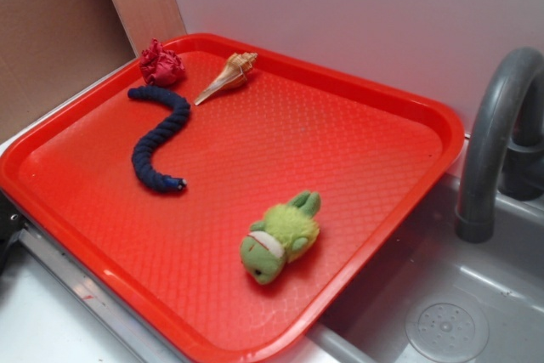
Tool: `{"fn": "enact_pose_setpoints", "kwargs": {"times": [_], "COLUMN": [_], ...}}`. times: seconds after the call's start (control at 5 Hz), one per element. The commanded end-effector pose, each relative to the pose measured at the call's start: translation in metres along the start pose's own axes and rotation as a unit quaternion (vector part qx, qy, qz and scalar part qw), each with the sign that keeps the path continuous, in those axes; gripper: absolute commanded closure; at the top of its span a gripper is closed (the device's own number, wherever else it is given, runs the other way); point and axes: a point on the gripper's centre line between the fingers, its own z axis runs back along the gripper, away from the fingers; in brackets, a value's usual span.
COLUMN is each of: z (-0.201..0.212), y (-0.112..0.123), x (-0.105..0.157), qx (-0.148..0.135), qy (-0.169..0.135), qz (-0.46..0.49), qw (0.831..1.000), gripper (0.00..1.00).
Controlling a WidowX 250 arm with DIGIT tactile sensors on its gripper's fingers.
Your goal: Grab the green animal.
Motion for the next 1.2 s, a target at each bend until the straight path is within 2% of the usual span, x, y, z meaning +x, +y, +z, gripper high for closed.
{"fn": "enact_pose_setpoints", "kwargs": {"times": [0.0,0.6,0.8,1.0], "z": [0.0,-0.013,-0.036,-0.077], "y": [0.0,-0.111,-0.143,-0.171], "x": [0.0,0.033,0.057,0.081], "qx": [0.0,-0.073,-0.087,-0.06], "qy": [0.0,-0.033,-0.058,-0.051], "qz": [0.0,0.003,0.019,0.015], "qw": [1.0,0.997,0.994,0.997], "gripper": [0.0,0.0,0.0,0.0]}}
